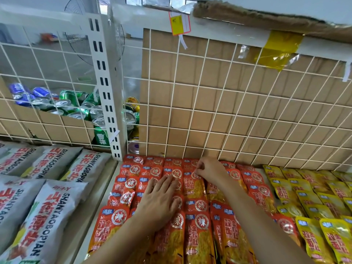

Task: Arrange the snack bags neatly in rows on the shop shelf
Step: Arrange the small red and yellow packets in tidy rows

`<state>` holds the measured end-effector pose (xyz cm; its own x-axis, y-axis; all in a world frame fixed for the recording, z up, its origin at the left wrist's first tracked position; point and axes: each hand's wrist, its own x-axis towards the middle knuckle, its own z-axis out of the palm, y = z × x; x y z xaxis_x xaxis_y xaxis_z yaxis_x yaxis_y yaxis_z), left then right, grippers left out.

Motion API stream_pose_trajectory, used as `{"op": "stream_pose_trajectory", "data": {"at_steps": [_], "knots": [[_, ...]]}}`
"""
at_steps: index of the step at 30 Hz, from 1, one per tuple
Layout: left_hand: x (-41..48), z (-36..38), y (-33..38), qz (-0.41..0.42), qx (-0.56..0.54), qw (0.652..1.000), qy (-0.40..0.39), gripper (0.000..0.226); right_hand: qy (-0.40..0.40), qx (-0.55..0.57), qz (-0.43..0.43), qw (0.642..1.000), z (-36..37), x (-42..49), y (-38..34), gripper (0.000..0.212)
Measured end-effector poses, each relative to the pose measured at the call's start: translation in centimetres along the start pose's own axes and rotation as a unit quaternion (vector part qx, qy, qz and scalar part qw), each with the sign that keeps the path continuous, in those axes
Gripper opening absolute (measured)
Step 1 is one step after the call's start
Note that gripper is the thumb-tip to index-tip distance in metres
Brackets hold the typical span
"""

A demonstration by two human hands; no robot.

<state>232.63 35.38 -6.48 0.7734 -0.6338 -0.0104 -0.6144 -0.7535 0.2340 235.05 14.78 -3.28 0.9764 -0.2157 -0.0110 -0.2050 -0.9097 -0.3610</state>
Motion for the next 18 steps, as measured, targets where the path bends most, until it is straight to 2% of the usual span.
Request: {"op": "stream_pose_trajectory", "data": {"at_steps": [6,18], "knots": [[0.05,0.2,-0.14,0.001,-0.002,1.0,0.002,0.087,0.015,-0.032,-0.061,0.997,0.22,-0.15,0.09,0.013],[0.01,0.12,-0.11,0.003,0.001,1.0,0.012,0.088,0.019,-0.007,-0.047,0.999,0.41,-0.18,0.43,0.011]]}}
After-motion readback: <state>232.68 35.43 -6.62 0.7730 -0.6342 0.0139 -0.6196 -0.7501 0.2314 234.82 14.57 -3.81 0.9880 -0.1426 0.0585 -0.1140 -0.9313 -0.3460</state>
